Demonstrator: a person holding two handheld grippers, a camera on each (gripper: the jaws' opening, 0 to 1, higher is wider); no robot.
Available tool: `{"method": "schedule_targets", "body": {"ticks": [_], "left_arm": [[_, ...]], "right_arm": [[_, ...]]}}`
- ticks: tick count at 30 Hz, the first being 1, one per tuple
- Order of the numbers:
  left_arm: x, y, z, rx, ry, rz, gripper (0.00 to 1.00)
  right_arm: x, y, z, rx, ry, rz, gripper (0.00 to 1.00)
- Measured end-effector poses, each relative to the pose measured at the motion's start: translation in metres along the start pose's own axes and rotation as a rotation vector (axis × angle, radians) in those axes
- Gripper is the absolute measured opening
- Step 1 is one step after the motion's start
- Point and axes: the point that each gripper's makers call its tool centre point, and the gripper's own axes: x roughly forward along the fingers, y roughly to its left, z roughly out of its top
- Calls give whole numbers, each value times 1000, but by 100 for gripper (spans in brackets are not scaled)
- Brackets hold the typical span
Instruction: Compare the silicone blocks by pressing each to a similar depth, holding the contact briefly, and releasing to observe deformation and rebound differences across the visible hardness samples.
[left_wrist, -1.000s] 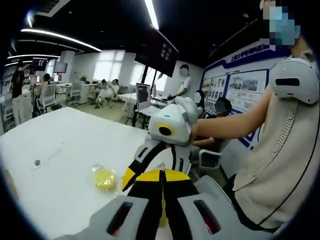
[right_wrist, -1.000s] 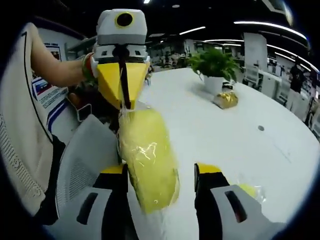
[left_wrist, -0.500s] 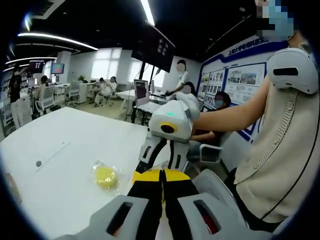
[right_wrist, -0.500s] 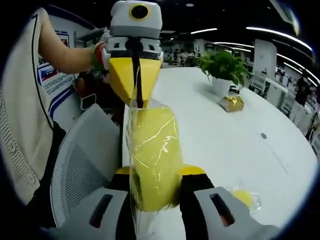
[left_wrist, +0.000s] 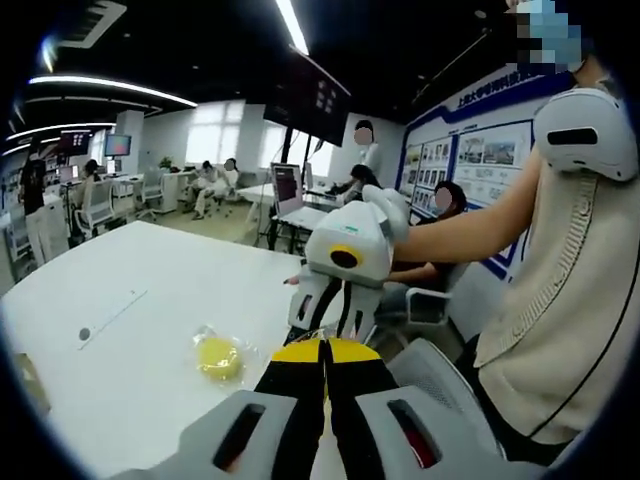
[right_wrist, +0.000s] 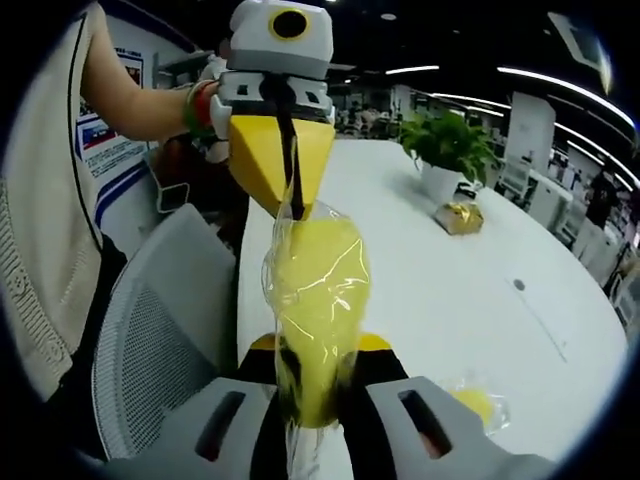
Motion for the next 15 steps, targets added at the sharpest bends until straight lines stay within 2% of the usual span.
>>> {"method": "schedule_targets", "body": {"ticks": [15], "left_arm": [[-3, 2, -3, -25, -4, 16, 0]], "right_arm": [[4, 0, 0, 12, 13, -4, 9]]}}
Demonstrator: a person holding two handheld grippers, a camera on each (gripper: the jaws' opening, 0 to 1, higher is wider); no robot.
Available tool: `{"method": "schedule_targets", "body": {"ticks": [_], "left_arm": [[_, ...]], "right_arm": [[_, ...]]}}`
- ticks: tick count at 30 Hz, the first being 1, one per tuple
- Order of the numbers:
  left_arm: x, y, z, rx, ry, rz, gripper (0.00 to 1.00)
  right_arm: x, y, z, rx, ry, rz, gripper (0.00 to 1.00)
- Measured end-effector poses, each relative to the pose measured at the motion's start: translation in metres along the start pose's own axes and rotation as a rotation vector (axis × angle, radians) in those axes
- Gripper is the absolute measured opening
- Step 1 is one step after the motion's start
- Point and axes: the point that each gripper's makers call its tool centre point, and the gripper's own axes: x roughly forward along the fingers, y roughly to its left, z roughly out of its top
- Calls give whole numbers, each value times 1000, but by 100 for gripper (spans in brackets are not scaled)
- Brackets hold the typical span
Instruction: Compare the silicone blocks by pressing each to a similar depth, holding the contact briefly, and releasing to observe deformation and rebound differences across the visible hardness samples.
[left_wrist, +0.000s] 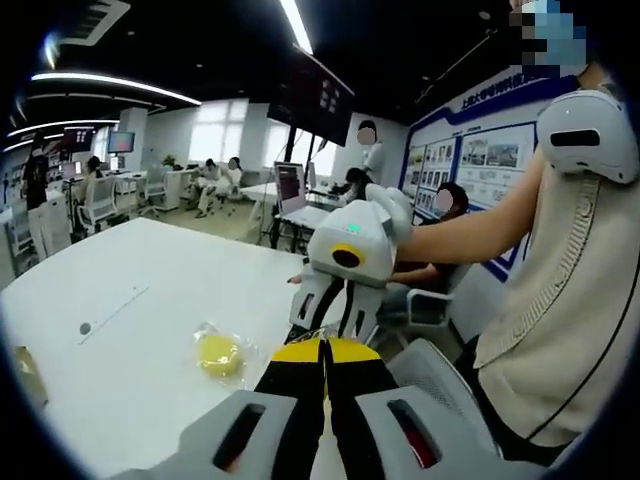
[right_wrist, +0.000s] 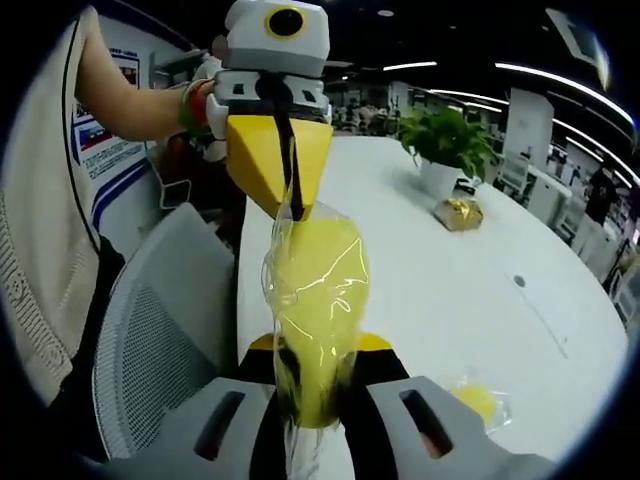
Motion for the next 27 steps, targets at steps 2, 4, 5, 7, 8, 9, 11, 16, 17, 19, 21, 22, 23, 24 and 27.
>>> {"method": "schedule_targets", "body": {"ticks": [2, 4, 5, 7, 8, 9, 11, 16, 17, 19, 21, 22, 23, 24, 27], "left_arm": [[0, -1, -1, 0, 2, 1, 0], [-2, -1, 0, 0, -1, 3, 0], [-2, -1, 0, -2, -4, 3, 0], [-2, 0, 0, -4, -6, 7, 0], [-2, 0, 0, -6, -5, 8, 0], [-3, 0, -1, -4, -5, 11, 0], [-3, 0, -1, -7, -8, 12, 0], [-4, 1, 0, -9, -13, 16, 0], [-4, 1, -1, -13, -14, 17, 0], [-5, 0, -1, -65, -20, 7, 0], [-6, 1, 0, -67, -26, 14, 0], [-6, -1, 0, -78, -28, 8, 0], [-6, -2, 0, -82, -29, 5, 0], [-6, -3, 0, -89, -29, -1, 0], [-7, -3, 2, -105, -47, -2, 0]], "right_arm": [[0, 0, 0, -7, 2, 0, 9], [0, 0, 1, -12, 0, 3, 9], [0, 1, 2, -14, -3, 7, 9], [1, 2, 2, 5, 5, 21, 9], [1, 2, 2, -5, 4, 16, 9], [1, 1, 2, -16, 6, 13, 9], [1, 1, 2, -8, 6, 15, 8], [1, 1, 3, -13, 4, 13, 9], [1, 2, 3, -10, 5, 16, 9], [2, 2, 3, -17, 0, 16, 10], [2, 4, 4, 5, -1, 26, 10], [1, 4, 5, -15, -9, 22, 11], [1, 7, 4, -8, -7, 36, 11], [1, 5, 5, -30, -14, 18, 12], [-1, 6, 6, -26, -18, 29, 13]]}}
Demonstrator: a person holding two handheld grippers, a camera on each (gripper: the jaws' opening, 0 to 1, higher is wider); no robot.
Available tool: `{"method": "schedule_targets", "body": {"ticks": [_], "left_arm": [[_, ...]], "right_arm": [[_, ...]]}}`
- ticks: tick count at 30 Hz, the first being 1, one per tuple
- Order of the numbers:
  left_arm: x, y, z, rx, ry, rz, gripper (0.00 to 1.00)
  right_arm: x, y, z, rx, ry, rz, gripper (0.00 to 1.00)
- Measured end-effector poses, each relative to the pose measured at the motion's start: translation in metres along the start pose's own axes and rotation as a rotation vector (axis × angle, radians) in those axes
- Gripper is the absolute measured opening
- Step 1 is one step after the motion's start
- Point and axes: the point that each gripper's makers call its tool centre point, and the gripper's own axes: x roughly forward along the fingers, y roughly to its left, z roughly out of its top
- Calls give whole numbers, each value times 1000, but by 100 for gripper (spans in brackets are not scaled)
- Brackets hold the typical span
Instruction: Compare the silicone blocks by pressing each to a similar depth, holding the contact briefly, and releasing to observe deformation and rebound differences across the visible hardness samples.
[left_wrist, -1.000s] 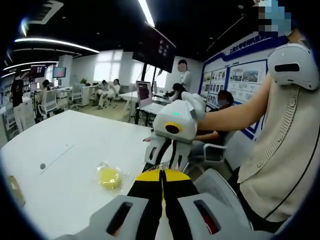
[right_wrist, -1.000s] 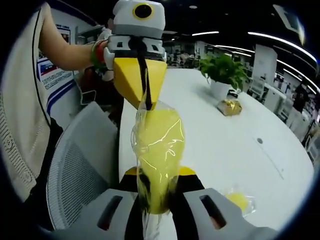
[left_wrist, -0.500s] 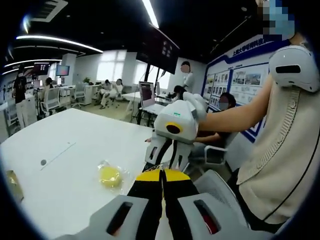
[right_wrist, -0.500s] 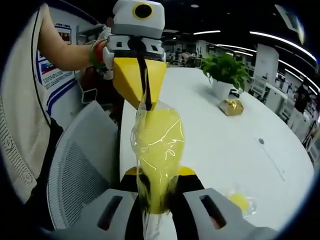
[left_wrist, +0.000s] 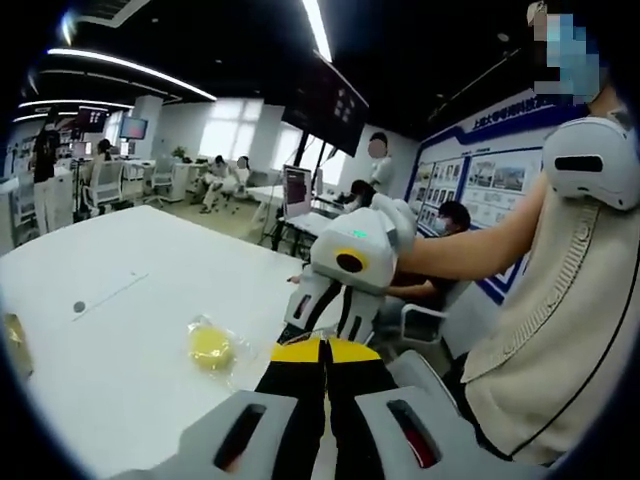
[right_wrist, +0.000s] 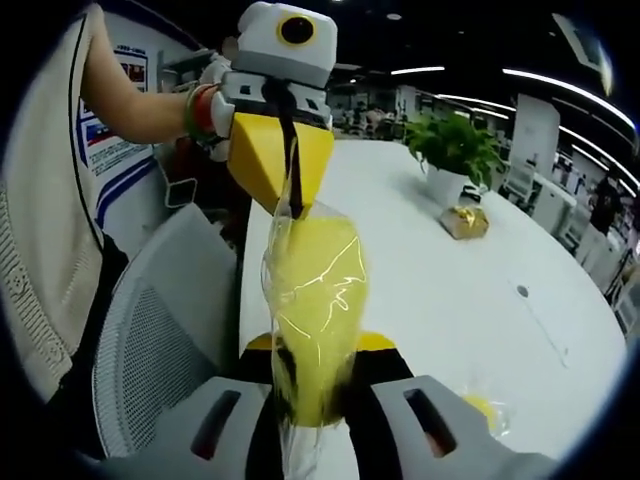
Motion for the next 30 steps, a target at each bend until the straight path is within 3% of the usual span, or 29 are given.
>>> {"method": "schedule_targets", "body": {"ticks": [30], "left_arm": [[-1, 6, 3, -44, -53, 4, 0]], "right_arm": [[-4, -5, 1, -10, -29, -45, 28]]}}
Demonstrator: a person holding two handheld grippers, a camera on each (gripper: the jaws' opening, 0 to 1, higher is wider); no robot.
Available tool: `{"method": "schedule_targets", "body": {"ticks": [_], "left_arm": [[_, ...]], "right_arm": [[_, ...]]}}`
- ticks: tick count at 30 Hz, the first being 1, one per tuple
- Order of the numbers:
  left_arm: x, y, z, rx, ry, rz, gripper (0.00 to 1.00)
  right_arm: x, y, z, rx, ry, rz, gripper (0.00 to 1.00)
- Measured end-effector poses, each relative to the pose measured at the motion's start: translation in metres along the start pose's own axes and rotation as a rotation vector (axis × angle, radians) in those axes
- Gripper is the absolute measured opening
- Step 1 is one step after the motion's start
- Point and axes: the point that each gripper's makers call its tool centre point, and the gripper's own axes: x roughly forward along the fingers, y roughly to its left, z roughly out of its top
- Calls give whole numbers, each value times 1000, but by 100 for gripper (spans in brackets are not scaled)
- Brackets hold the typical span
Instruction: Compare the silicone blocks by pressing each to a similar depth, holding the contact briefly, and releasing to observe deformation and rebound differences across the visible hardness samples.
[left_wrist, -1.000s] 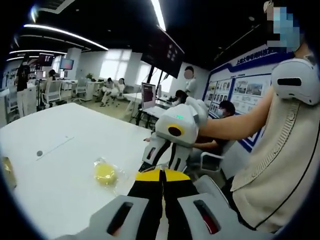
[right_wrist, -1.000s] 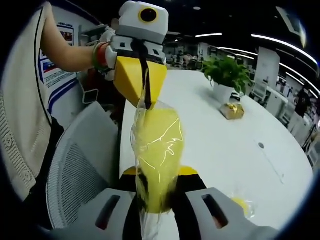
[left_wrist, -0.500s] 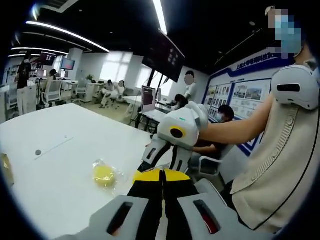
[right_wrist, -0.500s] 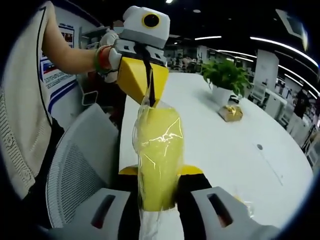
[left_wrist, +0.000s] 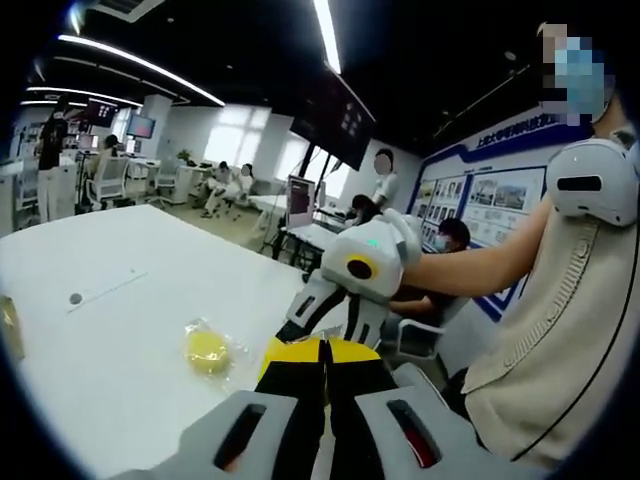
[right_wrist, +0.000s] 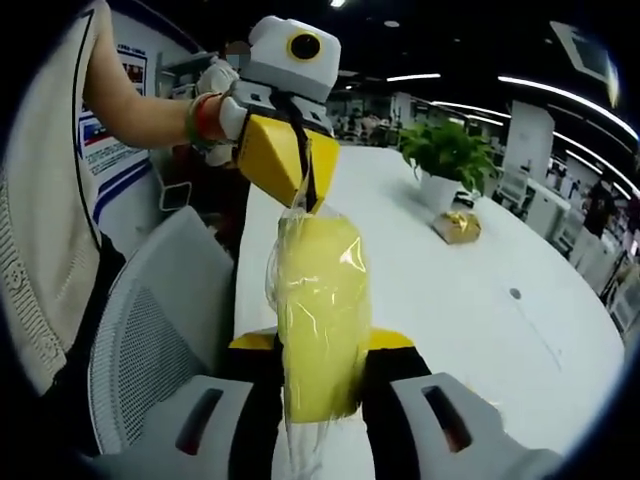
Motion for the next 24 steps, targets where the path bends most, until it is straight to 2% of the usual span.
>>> {"method": "schedule_targets", "body": {"ticks": [8, 9, 11, 13, 18, 24], "left_arm": [[-3, 8, 3, -36, -41, 22, 0], [-3, 12, 2, -42, -50, 44, 0], [-3, 15, -1, -51, -48, 49, 0], [-4, 16, -3, -62, -48, 56, 0], [-5, 24, -10, -90, -51, 82, 0], [-4, 33, -19, -124, -56, 106, 0]], "right_arm": [[-5, -6, 3, 61, -49, -56, 37], [-7, -8, 5, 86, -69, -77, 38], [-12, -11, 7, 110, -111, -110, 39], [-16, -14, 4, 142, -118, -141, 40], [-28, -24, -9, 219, -130, -240, 53], [-51, -26, -17, 309, -194, -355, 65]]}}
